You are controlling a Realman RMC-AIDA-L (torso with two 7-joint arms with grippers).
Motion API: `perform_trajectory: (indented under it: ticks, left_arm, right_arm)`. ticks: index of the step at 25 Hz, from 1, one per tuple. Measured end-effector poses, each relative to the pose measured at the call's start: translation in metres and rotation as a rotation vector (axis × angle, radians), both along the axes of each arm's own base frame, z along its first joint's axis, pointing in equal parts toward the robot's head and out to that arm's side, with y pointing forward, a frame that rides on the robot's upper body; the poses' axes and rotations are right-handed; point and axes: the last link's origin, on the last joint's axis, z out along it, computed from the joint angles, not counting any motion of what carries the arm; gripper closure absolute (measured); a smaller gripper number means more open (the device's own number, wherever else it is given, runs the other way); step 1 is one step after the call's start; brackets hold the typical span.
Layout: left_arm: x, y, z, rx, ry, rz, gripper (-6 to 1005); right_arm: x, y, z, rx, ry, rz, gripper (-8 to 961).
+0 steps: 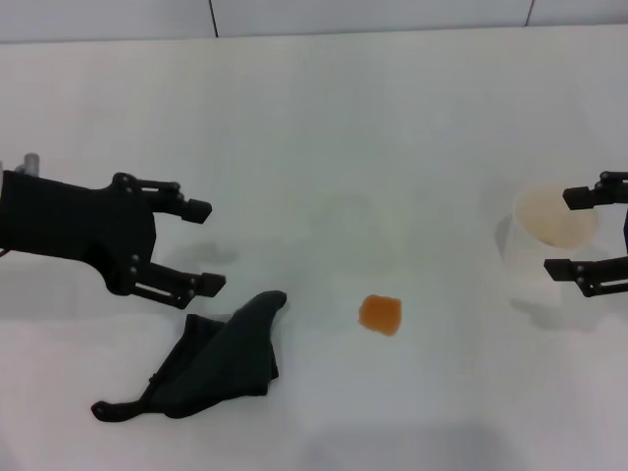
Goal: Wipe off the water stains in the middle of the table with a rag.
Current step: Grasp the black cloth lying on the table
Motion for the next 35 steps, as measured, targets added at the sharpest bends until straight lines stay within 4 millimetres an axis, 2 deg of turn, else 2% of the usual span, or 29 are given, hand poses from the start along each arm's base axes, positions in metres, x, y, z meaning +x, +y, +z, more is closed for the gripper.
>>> perform_trajectory:
  ticks: [10, 18, 27, 35]
  left_arm:
    - [0.009, 0.003, 0.008, -0.092, 0.209, 0.099, 122]
    - [0.015, 0.000, -0.010, -0.189, 0.349, 0.118, 123]
    - [0.012, -0.007, -0.030, -0.268, 0.426, 0.129, 123]
    - [0.015, -0.005, -0.033, -0.278, 0.424, 0.123, 123]
  right_arm:
    - [-0.011, -0.001, -0.001, -0.019, 0.016, 0.018, 126]
    - [-0.018, -0.002, -0.005, -0.037, 0.030, 0.042, 126]
    - [-0.013, -0.002, -0.008, -0.048, 0.032, 0.022, 125]
    - [-0.006, -0.003, -0.013, -0.066, 0.002, 0.004, 125]
